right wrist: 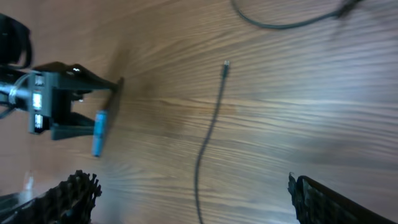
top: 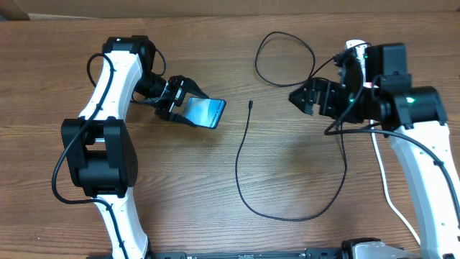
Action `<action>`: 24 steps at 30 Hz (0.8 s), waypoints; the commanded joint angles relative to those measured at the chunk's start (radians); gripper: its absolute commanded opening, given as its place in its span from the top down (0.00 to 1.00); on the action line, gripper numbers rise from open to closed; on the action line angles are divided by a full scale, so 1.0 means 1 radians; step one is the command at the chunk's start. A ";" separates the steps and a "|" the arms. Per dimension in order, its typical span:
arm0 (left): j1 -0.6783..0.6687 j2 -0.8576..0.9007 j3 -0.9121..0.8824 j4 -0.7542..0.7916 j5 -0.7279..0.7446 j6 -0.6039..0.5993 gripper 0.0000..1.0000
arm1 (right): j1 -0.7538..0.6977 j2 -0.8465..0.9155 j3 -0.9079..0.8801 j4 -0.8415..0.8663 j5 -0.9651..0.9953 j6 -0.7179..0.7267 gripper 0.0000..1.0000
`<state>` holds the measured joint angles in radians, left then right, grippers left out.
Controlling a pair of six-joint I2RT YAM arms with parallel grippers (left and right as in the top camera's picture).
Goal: Plug charger to phone and switch on socket
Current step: 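Bring the right gripper to the phone's bottom edge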
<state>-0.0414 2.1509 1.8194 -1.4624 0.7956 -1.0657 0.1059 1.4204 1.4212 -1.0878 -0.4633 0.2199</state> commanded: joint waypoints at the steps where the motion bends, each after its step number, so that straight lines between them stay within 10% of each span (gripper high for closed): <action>1: -0.011 -0.005 0.044 -0.004 -0.149 -0.107 0.96 | 0.057 0.055 0.005 0.056 -0.048 0.091 0.01; 18: -0.097 -0.010 0.242 -0.064 -0.439 -0.251 0.96 | 0.312 0.263 0.005 0.313 -0.085 0.358 0.02; 24: -0.110 -0.010 0.265 -0.075 -0.448 -0.293 0.96 | 0.320 0.313 0.005 0.387 -0.110 0.438 0.17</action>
<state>-0.1452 2.1509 2.0548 -1.5307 0.3717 -1.3075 0.4225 1.7054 1.4212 -0.7246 -0.5465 0.5896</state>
